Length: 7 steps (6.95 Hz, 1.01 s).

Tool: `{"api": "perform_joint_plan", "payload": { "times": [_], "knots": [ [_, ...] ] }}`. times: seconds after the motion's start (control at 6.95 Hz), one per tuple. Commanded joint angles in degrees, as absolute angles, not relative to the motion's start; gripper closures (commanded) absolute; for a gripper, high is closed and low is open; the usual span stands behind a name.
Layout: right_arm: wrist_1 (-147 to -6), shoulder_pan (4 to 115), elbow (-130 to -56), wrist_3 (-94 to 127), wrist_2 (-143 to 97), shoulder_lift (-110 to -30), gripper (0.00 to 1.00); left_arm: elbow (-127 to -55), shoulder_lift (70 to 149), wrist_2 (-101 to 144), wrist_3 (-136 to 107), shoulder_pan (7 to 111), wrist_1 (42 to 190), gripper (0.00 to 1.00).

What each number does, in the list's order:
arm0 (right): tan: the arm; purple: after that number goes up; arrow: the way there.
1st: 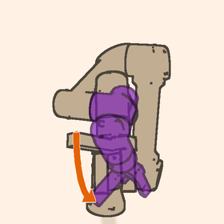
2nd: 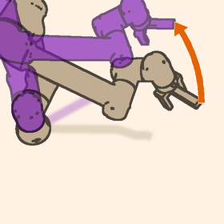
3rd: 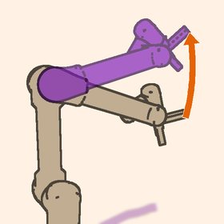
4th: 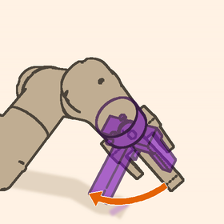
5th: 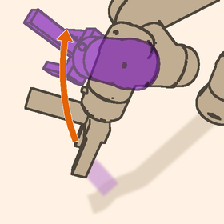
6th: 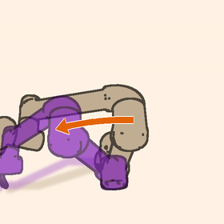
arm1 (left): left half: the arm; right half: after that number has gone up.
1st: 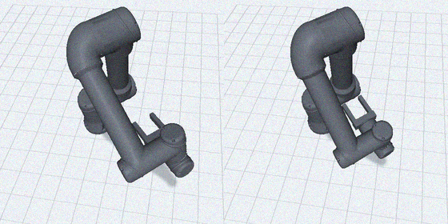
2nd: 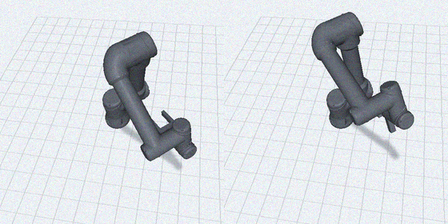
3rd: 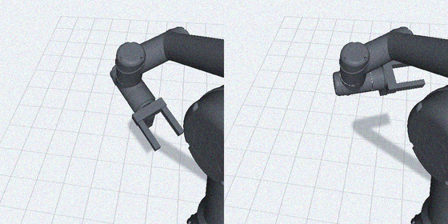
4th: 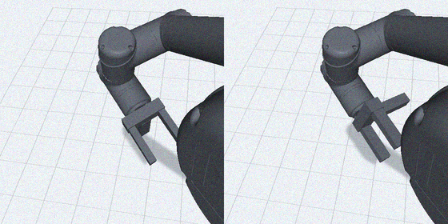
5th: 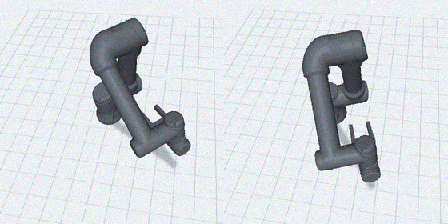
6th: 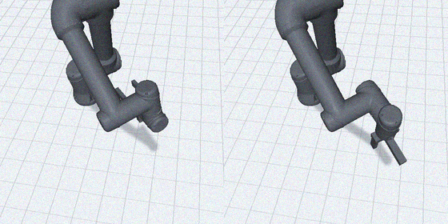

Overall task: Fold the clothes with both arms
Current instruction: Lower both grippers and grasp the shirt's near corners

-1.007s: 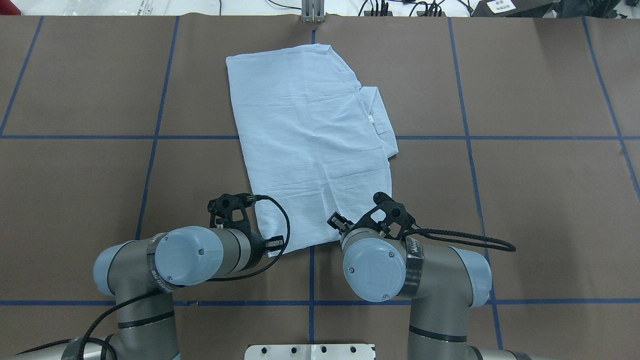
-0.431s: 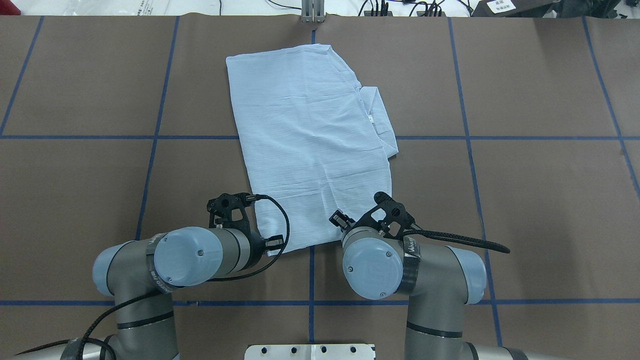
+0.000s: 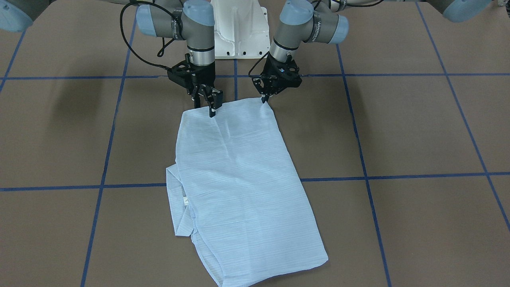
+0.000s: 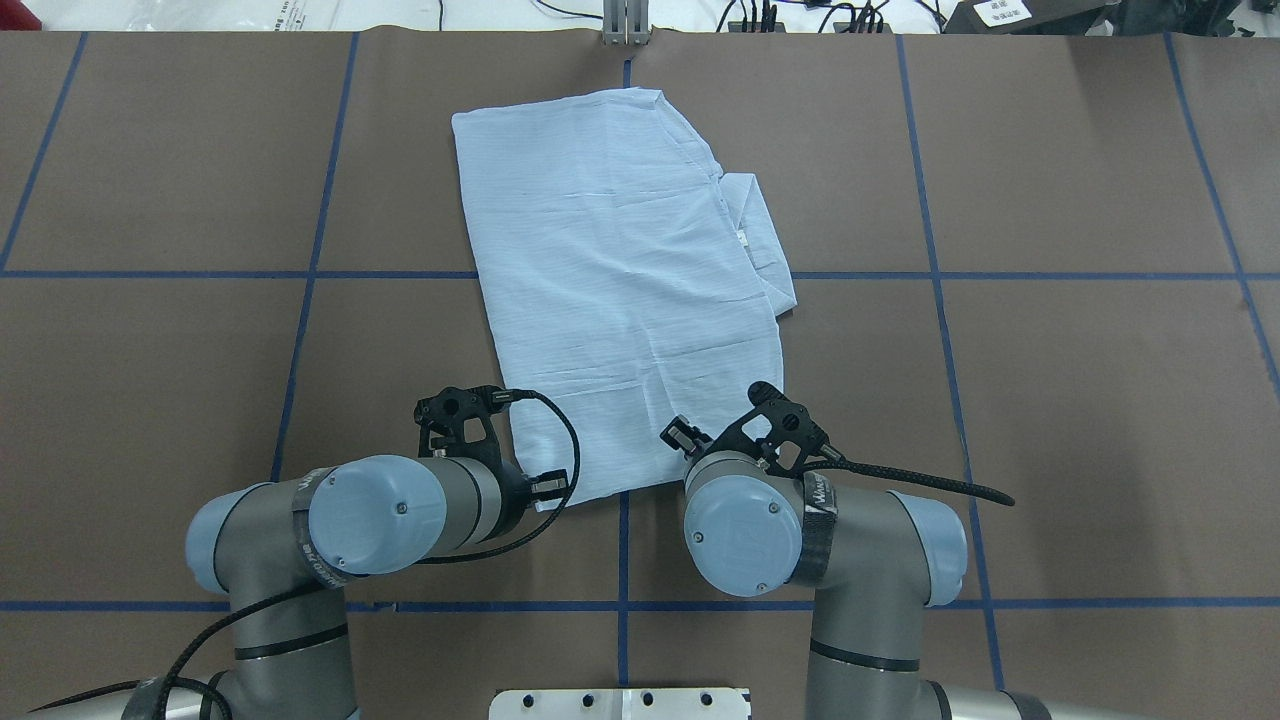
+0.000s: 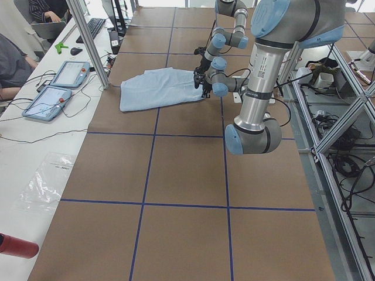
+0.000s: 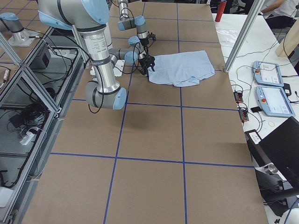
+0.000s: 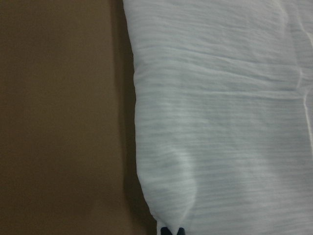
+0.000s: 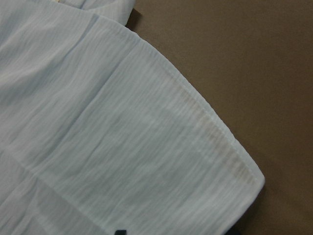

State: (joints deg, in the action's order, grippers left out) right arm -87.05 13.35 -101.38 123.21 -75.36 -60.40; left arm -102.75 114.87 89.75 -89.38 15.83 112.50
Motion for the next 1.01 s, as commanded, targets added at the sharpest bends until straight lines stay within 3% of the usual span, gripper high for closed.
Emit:
{"api": "perform_joint_plan", "payload": {
  "times": [0.0,0.14,0.29,0.86],
  "knots": [
    [-86.5,13.4,-100.9,123.1,-74.2,-60.4,0.36,-102.8,115.0,89.7,-89.4,15.8,112.5,1.0],
    [-85.6,13.5,-100.8,123.6,-74.2,-59.9,0.72,-102.8,115.0,89.7,-89.4,15.8,112.5,1.0],
    [-85.3,13.6,-100.8,123.8,-74.2,-59.7,1.0,-102.9,115.0,89.6,-89.4,15.8,112.5,1.0],
    [-85.3,14.0,-101.2,123.6,-74.1,-59.7,1.0,-103.7,115.3,90.1,-88.9,15.8,112.5,1.0]
  ]
}}
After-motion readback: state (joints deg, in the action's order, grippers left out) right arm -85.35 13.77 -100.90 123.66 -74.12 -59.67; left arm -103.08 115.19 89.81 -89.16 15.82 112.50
